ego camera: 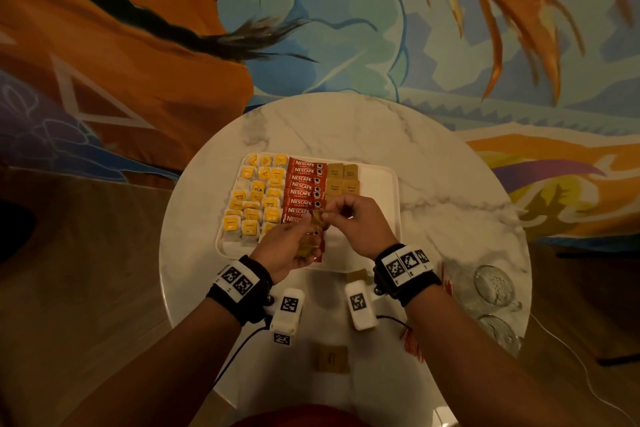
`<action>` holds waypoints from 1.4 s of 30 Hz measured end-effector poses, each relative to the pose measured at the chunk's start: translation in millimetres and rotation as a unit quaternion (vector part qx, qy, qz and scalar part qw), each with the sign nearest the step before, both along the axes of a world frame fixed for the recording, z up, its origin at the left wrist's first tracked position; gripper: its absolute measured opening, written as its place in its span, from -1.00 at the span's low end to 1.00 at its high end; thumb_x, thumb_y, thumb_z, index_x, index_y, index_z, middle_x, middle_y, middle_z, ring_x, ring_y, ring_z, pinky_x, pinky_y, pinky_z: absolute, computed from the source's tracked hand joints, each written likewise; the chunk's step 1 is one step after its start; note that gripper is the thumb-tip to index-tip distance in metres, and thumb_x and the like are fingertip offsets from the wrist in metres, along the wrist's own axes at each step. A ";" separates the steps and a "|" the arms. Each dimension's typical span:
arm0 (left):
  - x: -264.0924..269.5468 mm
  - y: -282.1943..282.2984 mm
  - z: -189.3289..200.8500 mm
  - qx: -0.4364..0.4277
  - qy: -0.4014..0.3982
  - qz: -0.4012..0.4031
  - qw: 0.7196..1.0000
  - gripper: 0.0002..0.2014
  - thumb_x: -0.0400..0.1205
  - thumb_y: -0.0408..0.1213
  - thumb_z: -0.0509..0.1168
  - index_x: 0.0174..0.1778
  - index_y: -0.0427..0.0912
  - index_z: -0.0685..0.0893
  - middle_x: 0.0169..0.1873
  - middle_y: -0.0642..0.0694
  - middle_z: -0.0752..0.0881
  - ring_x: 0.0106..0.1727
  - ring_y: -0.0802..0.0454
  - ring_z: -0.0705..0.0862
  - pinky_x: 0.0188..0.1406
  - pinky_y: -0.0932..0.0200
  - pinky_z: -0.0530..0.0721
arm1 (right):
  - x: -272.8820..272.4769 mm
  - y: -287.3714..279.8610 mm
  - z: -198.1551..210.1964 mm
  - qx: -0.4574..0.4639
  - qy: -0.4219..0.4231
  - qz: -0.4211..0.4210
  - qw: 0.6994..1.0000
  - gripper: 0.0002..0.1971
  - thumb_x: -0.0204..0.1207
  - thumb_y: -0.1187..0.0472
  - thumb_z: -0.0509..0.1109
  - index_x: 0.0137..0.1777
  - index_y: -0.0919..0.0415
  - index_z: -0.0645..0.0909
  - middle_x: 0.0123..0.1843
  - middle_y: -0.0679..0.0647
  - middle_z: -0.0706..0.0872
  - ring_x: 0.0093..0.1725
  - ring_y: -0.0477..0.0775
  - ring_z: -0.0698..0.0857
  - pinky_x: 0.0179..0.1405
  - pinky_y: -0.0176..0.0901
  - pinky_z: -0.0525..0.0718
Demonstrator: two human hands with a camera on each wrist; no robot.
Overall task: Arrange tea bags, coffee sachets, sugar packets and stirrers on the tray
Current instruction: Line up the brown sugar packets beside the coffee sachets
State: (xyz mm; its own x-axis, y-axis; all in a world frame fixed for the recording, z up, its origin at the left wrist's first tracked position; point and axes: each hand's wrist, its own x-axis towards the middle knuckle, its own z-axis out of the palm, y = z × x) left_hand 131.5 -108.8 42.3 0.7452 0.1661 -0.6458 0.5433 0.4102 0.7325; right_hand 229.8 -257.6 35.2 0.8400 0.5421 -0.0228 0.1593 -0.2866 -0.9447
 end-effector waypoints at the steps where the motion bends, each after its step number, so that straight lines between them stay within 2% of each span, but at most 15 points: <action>1: 0.5 1.0 0.4 -0.011 0.004 -0.002 1.000 -0.57 0.76 0.07 0.24 0.11 -0.25 0.80 -0.25 -0.13 0.77 -0.29 -0.02 0.73 -0.27 0.13 0.68 | -2.3 -0.4 2.3 -0.004 -0.015 0.009 1.000 -0.91 0.52 0.29 0.56 -0.13 0.08 0.77 -0.13 -0.09 0.81 -0.09 -0.18 0.74 -0.02 -0.35 0.66; 3: 1.4 3.5 1.8 -0.038 -0.008 0.004 0.999 -0.59 0.77 0.01 0.24 0.10 -0.29 0.79 -0.24 -0.15 0.77 -0.30 -0.01 0.73 -0.32 0.17 0.66 | -6.3 -3.1 3.3 -0.010 -0.030 0.037 0.999 -0.90 0.49 0.29 0.58 -0.14 0.04 0.79 -0.02 -0.12 0.81 0.04 -0.15 0.74 0.05 -0.32 0.67; 6: 2.3 8.2 1.9 -0.031 -0.044 0.012 0.998 -0.73 0.74 -0.22 0.31 0.21 -0.34 0.75 -0.14 -0.22 0.77 -0.27 0.00 0.73 -0.35 0.21 0.66 | -10.9 -8.7 -2.9 -0.027 -0.017 0.065 0.997 -0.88 0.43 0.29 0.63 -0.14 0.04 0.82 0.20 -0.18 0.75 0.23 -0.19 0.69 0.18 -0.29 0.64; 8: 1.8 10.7 0.8 -0.006 -0.060 0.009 0.998 -0.77 0.73 -0.26 0.33 0.23 -0.28 0.75 -0.07 -0.23 0.79 -0.20 0.00 0.74 -0.27 0.19 0.69 | -12.4 -13.1 -6.3 -0.035 0.011 0.057 0.998 -0.88 0.44 0.27 0.62 -0.09 0.04 0.81 0.25 -0.16 0.74 0.20 -0.19 0.70 0.20 -0.20 0.68; 12: 0.8 12.3 -1.1 0.005 -0.072 0.016 0.997 -0.82 0.70 -0.29 0.38 0.17 -0.19 0.79 0.02 -0.25 0.84 -0.09 -0.07 0.76 -0.15 0.11 0.68 | -15.1 -18.1 -7.6 -0.004 0.060 -0.007 0.998 -0.92 0.59 0.20 0.52 0.05 0.07 0.74 0.01 -0.05 0.81 -0.07 -0.11 0.76 0.01 -0.17 0.74; 15: 1.2 10.9 -1.8 0.019 -0.071 0.017 0.997 -0.81 0.68 -0.33 0.40 0.19 -0.22 0.78 0.01 -0.28 0.84 -0.12 -0.07 0.77 -0.27 0.17 0.69 | -18.9 -17.3 -4.0 0.021 0.102 -0.018 0.994 -0.92 0.63 0.18 0.47 0.08 0.11 0.71 -0.08 0.18 0.81 -0.22 -0.06 0.75 -0.19 -0.29 0.68; 17: 1.4 9.5 -1.9 0.022 -0.067 0.018 0.997 -0.79 0.67 -0.35 0.41 0.21 -0.27 0.76 -0.01 -0.30 0.83 -0.14 -0.09 0.77 -0.29 0.16 0.70 | -20.3 -15.6 -2.6 0.015 0.112 -0.011 0.994 -0.92 0.62 0.17 0.49 0.08 0.06 0.72 -0.11 0.21 0.81 -0.24 -0.07 0.75 -0.24 -0.31 0.67; 22: -0.4 7.8 -3.9 0.022 -0.047 -0.010 0.999 -0.82 0.64 -0.35 0.45 0.13 -0.28 0.78 -0.05 -0.24 0.82 -0.12 -0.09 0.76 -0.25 0.15 0.72 | -17.3 -13.2 -6.5 -0.017 0.103 0.012 0.994 -0.94 0.61 0.23 0.49 -0.03 0.21 0.74 -0.19 0.03 0.81 -0.23 -0.16 0.75 -0.22 -0.32 0.66; 25: -3.2 7.1 -7.1 0.061 -0.026 -0.069 0.995 -0.86 0.62 -0.38 0.45 0.05 -0.34 0.76 -0.10 -0.25 0.78 -0.20 -0.04 0.73 -0.30 0.18 0.66 | -14.5 -11.6 -5.0 -0.014 0.102 0.019 0.995 -0.96 0.62 0.30 0.44 -0.01 0.20 0.73 -0.14 0.04 0.82 -0.19 -0.14 0.76 -0.19 -0.33 0.65; 28: -4.0 5.0 -8.4 0.085 -0.015 -0.112 0.990 -0.81 0.62 -0.35 0.43 0.08 -0.39 0.76 -0.12 -0.25 0.80 -0.18 -0.06 0.75 -0.29 0.16 0.64 | -16.0 -10.1 -2.2 -0.016 0.095 0.038 0.995 -0.88 0.66 0.34 0.39 0.09 0.21 0.74 -0.11 0.07 0.81 -0.23 -0.18 0.74 -0.23 -0.39 0.65; 32: 0.8 2.3 -9.3 0.079 -0.027 -0.077 0.993 -0.79 0.62 -0.35 0.42 0.10 -0.39 0.76 -0.17 -0.24 0.78 -0.25 -0.03 0.74 -0.36 0.18 0.62 | -16.8 -10.3 -4.3 -0.007 0.114 -0.012 0.993 -0.84 0.64 0.18 0.46 0.19 0.02 0.69 -0.11 0.12 0.81 -0.23 -0.07 0.76 -0.20 -0.20 0.72; 34: 3.0 0.5 -9.1 0.073 -0.037 -0.064 0.995 -0.82 0.62 -0.38 0.43 0.11 -0.34 0.78 -0.19 -0.25 0.78 -0.30 -0.01 0.73 -0.37 0.17 0.62 | -17.9 -11.8 -7.5 -0.020 0.128 -0.017 0.991 -0.87 0.62 0.13 0.48 0.14 0.06 0.72 -0.11 0.12 0.82 -0.22 -0.04 0.77 -0.17 -0.14 0.75; 36: 4.8 -2.0 -8.8 0.073 -0.044 -0.064 0.994 -0.83 0.63 -0.39 0.43 0.13 -0.29 0.79 -0.20 -0.24 0.79 -0.31 -0.01 0.72 -0.37 0.17 0.62 | -19.6 -13.6 -10.7 -0.034 0.127 -0.007 0.991 -0.93 0.64 0.12 0.46 -0.01 0.07 0.76 -0.12 0.09 0.83 -0.22 -0.05 0.76 -0.17 -0.14 0.75; 38: 6.7 -3.7 -9.1 0.075 -0.041 -0.064 0.994 -0.82 0.63 -0.40 0.43 0.13 -0.29 0.79 -0.19 -0.27 0.78 -0.30 -0.03 0.71 -0.36 0.17 0.62 | -19.3 -14.4 -12.2 -0.036 0.128 -0.012 0.991 -0.89 0.65 0.13 0.45 -0.09 0.08 0.77 -0.13 0.10 0.83 -0.22 -0.05 0.75 -0.18 -0.12 0.73; 42: 9.9 -6.8 -8.9 0.084 -0.035 -0.071 0.993 -0.83 0.62 -0.42 0.43 0.11 -0.36 0.77 -0.15 -0.32 0.76 -0.31 -0.03 0.70 -0.39 0.17 0.63 | -13.5 -14.7 -8.3 -0.048 0.123 -0.005 0.991 -0.84 0.64 0.11 0.46 -0.08 0.19 0.78 -0.17 0.09 0.83 -0.28 -0.10 0.74 -0.22 -0.19 0.72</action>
